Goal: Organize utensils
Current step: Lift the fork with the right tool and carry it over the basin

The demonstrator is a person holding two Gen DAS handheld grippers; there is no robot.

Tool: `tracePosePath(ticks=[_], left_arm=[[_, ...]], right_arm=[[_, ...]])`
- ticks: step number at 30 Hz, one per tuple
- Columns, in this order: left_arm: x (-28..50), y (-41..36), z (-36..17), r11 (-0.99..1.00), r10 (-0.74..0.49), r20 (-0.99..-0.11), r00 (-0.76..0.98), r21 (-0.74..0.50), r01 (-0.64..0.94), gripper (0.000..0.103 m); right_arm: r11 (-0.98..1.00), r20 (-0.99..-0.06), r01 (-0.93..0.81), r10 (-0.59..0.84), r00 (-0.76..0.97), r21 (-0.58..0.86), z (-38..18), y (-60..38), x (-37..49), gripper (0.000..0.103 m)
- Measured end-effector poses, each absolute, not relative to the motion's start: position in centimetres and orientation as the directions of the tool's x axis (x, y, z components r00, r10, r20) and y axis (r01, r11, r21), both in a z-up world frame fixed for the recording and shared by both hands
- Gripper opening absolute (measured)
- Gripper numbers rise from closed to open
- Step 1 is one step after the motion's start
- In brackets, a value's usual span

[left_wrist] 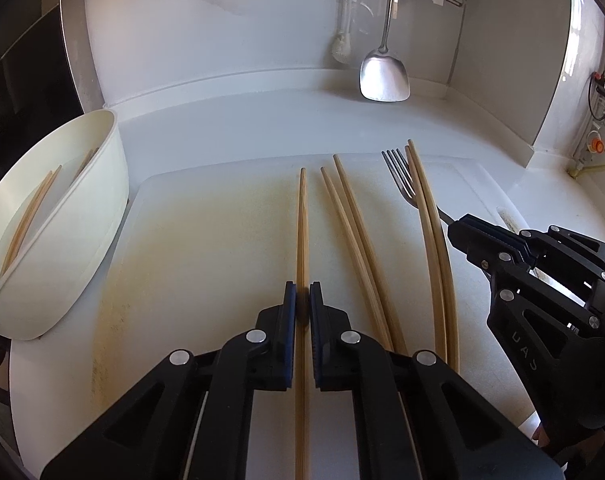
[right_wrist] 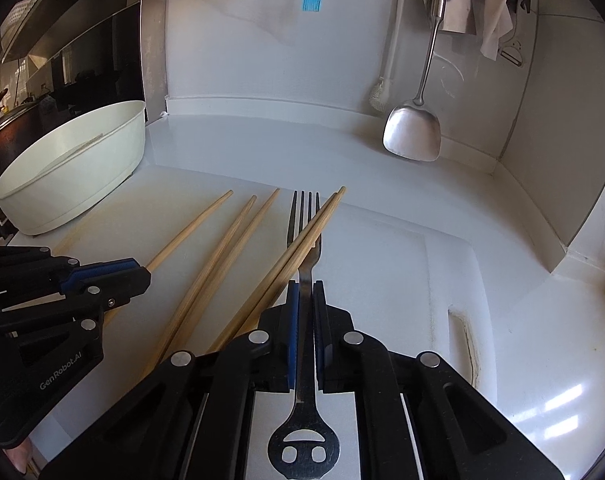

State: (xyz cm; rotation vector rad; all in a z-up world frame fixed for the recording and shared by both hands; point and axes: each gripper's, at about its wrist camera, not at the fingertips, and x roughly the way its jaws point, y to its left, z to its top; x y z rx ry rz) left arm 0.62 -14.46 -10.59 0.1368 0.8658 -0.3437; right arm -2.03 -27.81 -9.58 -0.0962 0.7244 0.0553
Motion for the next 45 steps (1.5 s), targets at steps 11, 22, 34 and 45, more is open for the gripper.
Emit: tracePosePath(ticks=[11, 22, 34, 45], left_arm=[[0.5, -14.4, -10.4, 0.936, -0.243, -0.764, 0.598, -0.023, 0.351, 0.007], [0.7, -14.0, -10.2, 0.940, -0.249, -0.763, 0.597, -0.041, 0.339, 0.007], [1.0, -13.8, -9.9, 0.944, -0.262, -0.758, 0.597, -0.071, 0.323, 0.007], [1.0, -12.5, -7.0, 0.953, -0.270, -0.745, 0.610, -0.116, 0.280, 0.007]], right_arm=[[0.976, -0.647, -0.073, -0.080, 0.759, -0.206, -8.8, -26.8, -1.1, 0.007], [0.982, -0.662, -0.026, -0.107, 0.741, -0.188, -8.7, -28.8, 1.5, 0.007], [0.991, -0.666, 0.045, -0.119, 0.736, -0.127, -9.0, -31.4, 1.2, 0.007], [0.995, -0.659, 0.033, -0.086, 0.747, -0.093, -6.7, -30.7, -1.1, 0.007]])
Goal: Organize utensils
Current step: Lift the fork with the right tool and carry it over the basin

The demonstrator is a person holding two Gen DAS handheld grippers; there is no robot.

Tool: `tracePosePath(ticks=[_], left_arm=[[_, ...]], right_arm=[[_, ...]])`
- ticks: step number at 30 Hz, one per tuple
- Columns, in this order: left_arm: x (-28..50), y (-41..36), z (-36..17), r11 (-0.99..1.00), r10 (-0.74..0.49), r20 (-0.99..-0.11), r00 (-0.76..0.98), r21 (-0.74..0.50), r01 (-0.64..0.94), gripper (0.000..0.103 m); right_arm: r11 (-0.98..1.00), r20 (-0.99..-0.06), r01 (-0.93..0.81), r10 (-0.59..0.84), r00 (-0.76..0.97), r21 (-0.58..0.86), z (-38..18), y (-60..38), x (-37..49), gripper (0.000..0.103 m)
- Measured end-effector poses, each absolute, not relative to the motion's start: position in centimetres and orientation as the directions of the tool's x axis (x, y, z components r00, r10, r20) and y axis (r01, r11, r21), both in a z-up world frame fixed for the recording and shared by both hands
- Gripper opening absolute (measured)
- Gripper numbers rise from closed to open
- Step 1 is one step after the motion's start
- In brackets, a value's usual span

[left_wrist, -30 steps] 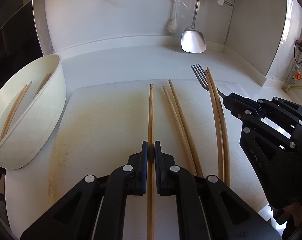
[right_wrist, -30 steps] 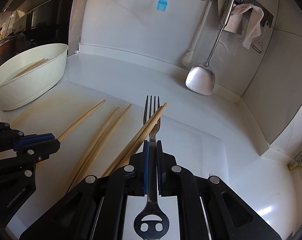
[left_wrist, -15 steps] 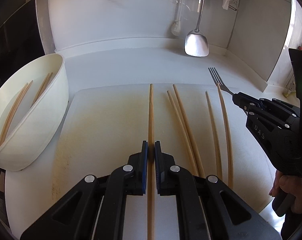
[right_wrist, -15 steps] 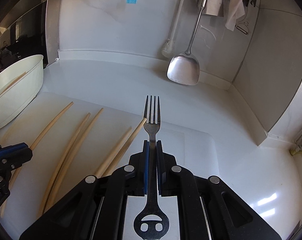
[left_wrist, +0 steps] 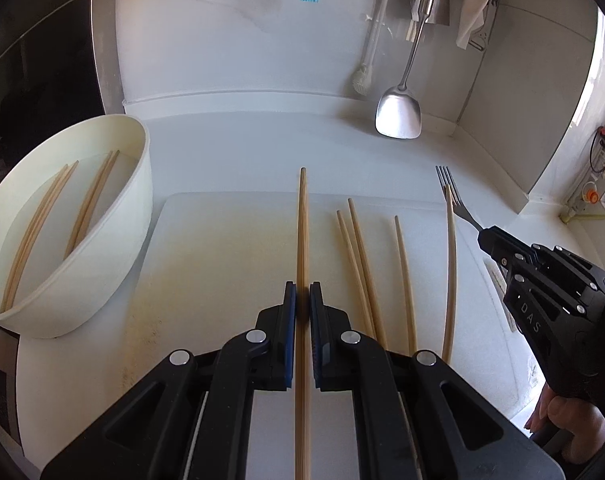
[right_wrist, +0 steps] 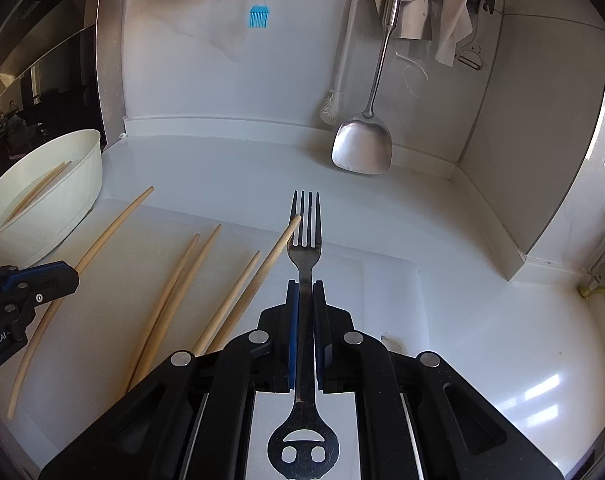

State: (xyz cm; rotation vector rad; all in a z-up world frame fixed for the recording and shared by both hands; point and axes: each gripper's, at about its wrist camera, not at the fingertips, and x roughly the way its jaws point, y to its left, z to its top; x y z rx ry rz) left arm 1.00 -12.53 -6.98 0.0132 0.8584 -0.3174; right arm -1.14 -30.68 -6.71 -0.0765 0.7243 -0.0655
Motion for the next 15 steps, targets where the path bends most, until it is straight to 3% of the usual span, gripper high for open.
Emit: tracePosePath(ticks=[15], left_arm=[[0.3, -11.4, -4.7, 0.964, -0.247, -0.744, 0.621, -0.122, 0.237, 0.007]], right_arm=[[0.991, -0.650, 0.059, -0.122, 0.750, -0.119, -5.6, -33.2, 1.8, 0.007]])
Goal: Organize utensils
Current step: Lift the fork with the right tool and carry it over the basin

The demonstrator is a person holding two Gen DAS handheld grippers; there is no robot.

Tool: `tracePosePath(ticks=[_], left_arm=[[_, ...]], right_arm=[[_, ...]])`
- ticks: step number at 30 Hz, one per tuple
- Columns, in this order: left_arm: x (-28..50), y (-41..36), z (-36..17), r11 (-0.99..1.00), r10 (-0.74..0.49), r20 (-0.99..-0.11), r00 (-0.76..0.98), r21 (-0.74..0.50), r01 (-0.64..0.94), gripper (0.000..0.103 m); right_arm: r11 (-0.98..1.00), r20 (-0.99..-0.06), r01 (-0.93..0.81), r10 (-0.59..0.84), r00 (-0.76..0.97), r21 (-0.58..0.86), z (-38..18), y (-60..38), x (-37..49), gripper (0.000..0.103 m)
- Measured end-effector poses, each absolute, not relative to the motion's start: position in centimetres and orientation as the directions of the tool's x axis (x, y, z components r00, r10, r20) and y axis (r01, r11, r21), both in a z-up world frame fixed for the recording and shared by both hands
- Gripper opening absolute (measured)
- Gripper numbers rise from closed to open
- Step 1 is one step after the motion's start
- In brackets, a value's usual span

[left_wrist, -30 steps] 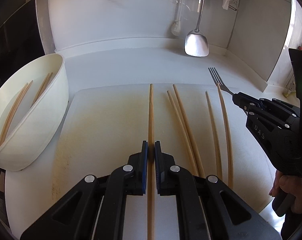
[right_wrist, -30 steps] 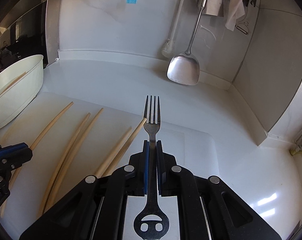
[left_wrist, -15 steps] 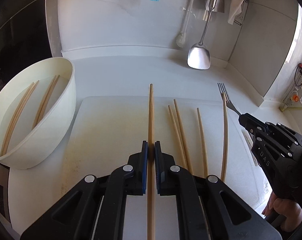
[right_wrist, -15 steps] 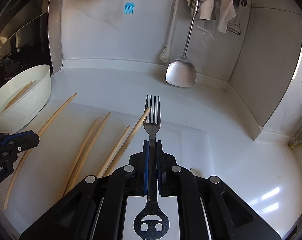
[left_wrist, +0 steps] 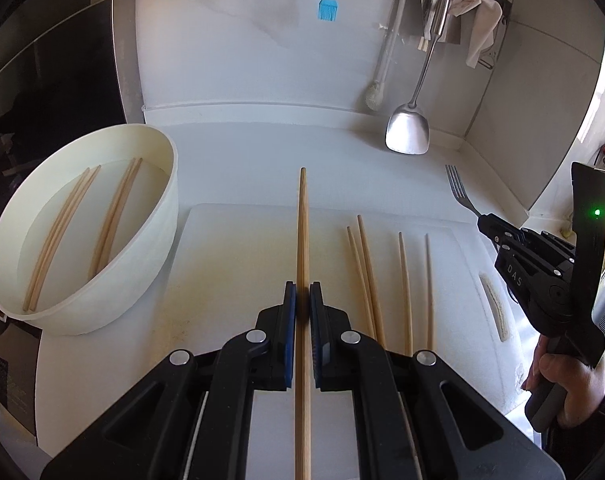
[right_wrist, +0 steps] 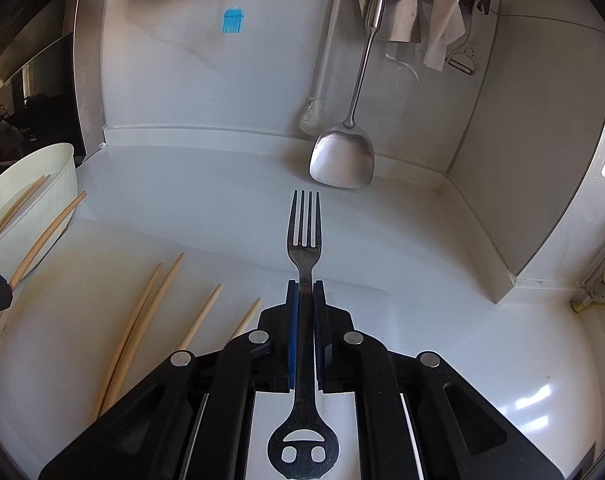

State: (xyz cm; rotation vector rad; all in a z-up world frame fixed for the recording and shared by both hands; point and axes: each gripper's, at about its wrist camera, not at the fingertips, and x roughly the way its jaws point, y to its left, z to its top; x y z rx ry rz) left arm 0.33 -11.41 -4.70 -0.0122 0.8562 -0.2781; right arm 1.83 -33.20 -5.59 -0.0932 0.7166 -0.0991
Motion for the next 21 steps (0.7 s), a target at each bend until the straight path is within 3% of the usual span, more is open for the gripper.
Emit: tracePosePath(ticks=[9, 21], left_arm=[[-0.3, -9.2, -1.2, 0.974, -0.221, -0.737, 0.639, -0.135, 0.182, 0.007], [0.7, 1.7, 4.2, 0.989, -0.142, -0.711, 0.689, -0.128, 0.072, 0.007]], right_arm=[[0.994, -0.656, -0.028, -0.046, 0.753, -0.103, -2.4, -30.7, 0.0, 0.007], [0.980, -0.619, -0.189, 0.112, 0.778, -0.060, 4.4, -18.7, 0.6, 0.007]])
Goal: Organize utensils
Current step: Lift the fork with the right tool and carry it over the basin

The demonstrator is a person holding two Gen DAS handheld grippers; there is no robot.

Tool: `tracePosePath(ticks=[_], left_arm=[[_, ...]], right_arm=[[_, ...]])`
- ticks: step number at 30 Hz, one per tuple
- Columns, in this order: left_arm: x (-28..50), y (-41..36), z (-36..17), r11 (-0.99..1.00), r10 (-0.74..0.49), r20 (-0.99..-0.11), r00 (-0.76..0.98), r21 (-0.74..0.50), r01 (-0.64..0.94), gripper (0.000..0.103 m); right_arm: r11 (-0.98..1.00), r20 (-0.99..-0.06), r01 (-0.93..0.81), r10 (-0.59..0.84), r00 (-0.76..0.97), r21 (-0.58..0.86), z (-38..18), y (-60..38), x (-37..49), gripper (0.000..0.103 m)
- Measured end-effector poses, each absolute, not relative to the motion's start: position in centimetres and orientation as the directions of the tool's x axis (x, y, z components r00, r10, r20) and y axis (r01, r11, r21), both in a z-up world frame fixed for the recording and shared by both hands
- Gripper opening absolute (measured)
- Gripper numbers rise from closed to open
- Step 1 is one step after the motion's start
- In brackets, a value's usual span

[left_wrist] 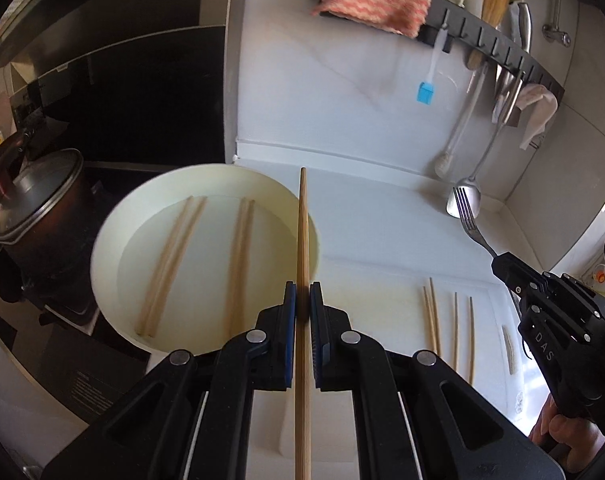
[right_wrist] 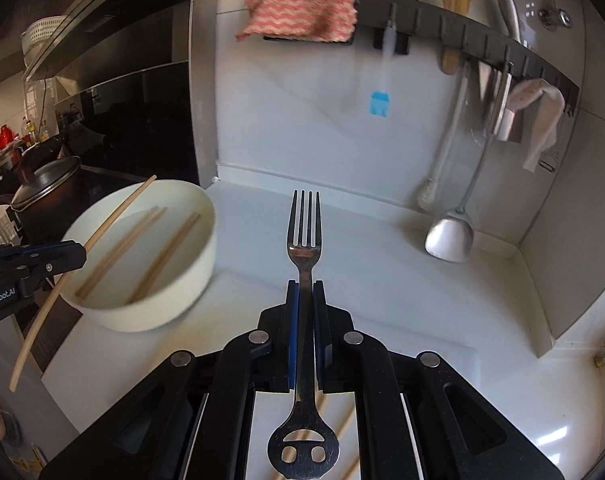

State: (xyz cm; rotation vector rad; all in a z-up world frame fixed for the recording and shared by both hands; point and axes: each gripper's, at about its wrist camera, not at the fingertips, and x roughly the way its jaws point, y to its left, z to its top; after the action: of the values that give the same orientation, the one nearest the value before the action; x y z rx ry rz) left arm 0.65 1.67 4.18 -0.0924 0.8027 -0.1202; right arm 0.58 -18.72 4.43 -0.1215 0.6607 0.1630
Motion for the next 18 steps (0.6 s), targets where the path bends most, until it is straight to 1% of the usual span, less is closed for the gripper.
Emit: tracePosePath(ticks=[5, 8, 11, 13, 18], left_arm=[[3.2, 8.5, 5.5, 0.987, -0.150, -0.701, 0.697, -0.146, 0.066, 0.007], [5.1, 12.2, 5.1, 0.988, -0.142, -0.703, 0.697, -0.141, 0.059, 0.007], [7.2, 15.2, 4.2, 0.987, -0.145, -0.723, 0.675, -0.154, 0.047, 0.007], [8.2, 16.3, 3.5, 0.987, -0.146, -0.731, 0.667, -0.156, 0.045, 0.007], [10.9, 17.6, 0.9, 0.977, -0.187, -0.761, 0.622, -0.208, 0.039, 0.007]], right_arm=[[0.977, -0.602, -0.207, 0.138, 0.787, -0.047, 5.8, -11.5, 2.9, 0.007], [0.976, -0.595, -0.216, 0.160, 0.787, -0.024, 5.8, -7.5, 4.5, 0.007], [0.972, -0.608, -0.233, 0.180, 0.773, -0.008, 5.4, -3.8, 6.4, 0.007], [0.971, -0.621, -0.239, 0.204, 0.757, 0.027, 4.8, -1.9, 7.6, 0.007], [0.966, -0.686, -0.242, 0.237, 0.688, 0.091, 1.9, 0.9, 10.9, 0.007]])
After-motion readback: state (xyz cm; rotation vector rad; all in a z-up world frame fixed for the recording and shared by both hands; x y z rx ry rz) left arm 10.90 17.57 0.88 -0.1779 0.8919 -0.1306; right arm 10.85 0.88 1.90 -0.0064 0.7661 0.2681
